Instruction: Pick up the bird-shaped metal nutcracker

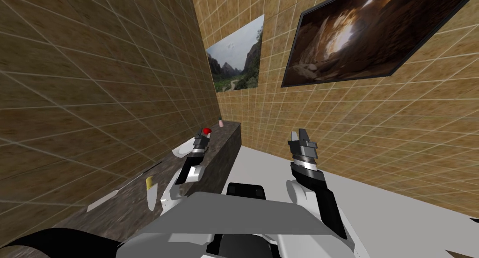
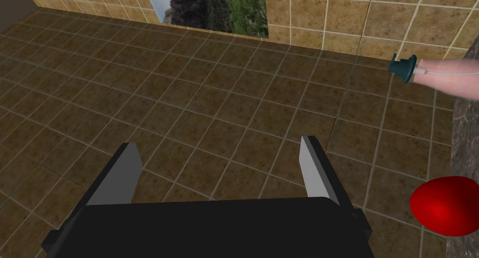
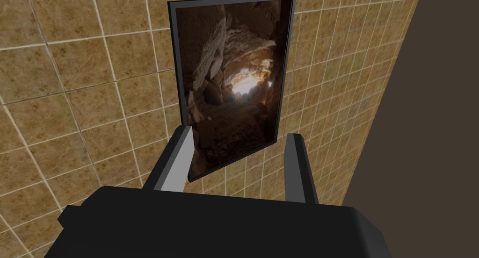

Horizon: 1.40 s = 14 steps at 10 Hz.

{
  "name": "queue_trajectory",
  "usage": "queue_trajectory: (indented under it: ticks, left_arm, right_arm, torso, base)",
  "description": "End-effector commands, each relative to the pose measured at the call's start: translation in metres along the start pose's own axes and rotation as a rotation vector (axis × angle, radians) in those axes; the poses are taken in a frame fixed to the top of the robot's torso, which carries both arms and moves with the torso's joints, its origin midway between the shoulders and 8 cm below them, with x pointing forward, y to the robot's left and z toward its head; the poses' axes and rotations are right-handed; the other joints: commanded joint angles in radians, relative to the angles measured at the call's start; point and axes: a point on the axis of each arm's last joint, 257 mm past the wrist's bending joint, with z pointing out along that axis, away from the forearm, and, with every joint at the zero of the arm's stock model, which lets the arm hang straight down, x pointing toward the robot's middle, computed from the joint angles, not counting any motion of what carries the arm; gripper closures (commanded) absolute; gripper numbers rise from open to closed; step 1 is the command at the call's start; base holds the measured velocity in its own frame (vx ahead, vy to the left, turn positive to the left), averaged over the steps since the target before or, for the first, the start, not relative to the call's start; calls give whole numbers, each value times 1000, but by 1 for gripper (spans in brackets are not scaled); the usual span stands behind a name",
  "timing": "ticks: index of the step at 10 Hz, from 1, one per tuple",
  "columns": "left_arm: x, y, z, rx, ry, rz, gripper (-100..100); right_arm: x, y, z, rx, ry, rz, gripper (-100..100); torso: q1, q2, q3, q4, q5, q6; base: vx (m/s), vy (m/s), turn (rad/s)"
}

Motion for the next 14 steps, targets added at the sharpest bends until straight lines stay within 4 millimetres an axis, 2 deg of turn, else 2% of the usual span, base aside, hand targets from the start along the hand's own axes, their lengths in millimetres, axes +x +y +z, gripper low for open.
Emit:
queue_trajectory:
  ticks: [1, 5, 8, 13, 14]
  left_arm:
    - [-6, 10, 3, -40, -13, -19, -100]
    - [-16, 24, 8, -100, -36, -55, -100]
    - [-34, 38, 17, -162, -72, -138, -100]
    - [-47, 63, 16, -263, -118, -183, -100]
    - [-55, 67, 19, -282, -136, -231, -100]
  right_arm:
    - [0, 0, 0, 0, 0, 0, 0]
    - [0, 0, 0, 0, 0, 0, 0]
    - [0, 0, 0, 0, 0, 0, 0]
    - [0, 0, 0, 0, 0, 0, 0]
    - [0, 0, 0, 0, 0, 0, 0]
  torso:
    - [0, 0, 0, 0, 0, 0]
    - [0, 1, 1, 0, 0, 0]
    - [0, 2, 1, 0, 0, 0]
    - [0, 1, 1, 0, 0, 0]
    - [0, 3, 1, 0, 0, 0]
  base:
    - [70, -15, -29]
    - [43, -7, -19]
    - [59, -17, -41]
    - [48, -6, -21]
    - [43, 3, -47]
